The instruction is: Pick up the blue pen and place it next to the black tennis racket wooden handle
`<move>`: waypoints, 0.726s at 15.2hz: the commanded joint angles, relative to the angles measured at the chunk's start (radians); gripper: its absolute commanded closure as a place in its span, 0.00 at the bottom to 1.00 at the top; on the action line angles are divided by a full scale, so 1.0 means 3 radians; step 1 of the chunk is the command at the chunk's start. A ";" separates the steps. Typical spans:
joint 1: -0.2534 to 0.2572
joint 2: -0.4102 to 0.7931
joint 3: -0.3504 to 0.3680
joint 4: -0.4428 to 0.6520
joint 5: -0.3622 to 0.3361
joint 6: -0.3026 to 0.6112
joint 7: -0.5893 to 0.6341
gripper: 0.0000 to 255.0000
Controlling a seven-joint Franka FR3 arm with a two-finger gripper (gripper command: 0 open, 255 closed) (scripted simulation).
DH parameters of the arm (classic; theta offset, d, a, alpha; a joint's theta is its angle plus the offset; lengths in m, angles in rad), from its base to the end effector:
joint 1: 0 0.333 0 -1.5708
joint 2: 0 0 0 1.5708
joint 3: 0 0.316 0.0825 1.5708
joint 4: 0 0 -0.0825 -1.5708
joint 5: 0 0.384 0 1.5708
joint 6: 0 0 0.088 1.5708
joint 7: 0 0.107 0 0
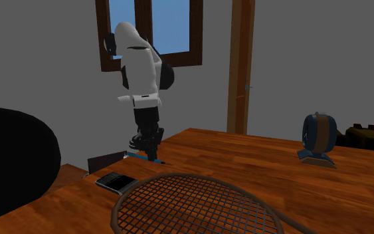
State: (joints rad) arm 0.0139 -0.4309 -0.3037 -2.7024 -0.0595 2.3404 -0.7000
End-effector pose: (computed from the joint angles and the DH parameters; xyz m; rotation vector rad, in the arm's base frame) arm 0.3709 -0.1049 0.3623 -3.0053 -0.7252 -0.1321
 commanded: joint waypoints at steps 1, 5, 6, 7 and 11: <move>0.0001 0.0028 -0.0010 -0.0031 0.0003 0.0061 -0.0010 1.00; 0.0002 0.0029 -0.0010 -0.0030 0.0003 0.0061 -0.0010 1.00; 0.0002 0.0029 -0.0010 -0.0030 0.0003 0.0061 -0.0010 1.00; 0.0002 0.0029 -0.0010 -0.0030 0.0003 0.0061 -0.0010 1.00; 0.0002 0.0029 -0.0010 -0.0030 0.0003 0.0061 -0.0010 0.00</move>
State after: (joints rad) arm 0.0144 -0.4222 -0.3067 -2.7114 -0.0586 2.3585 -0.7029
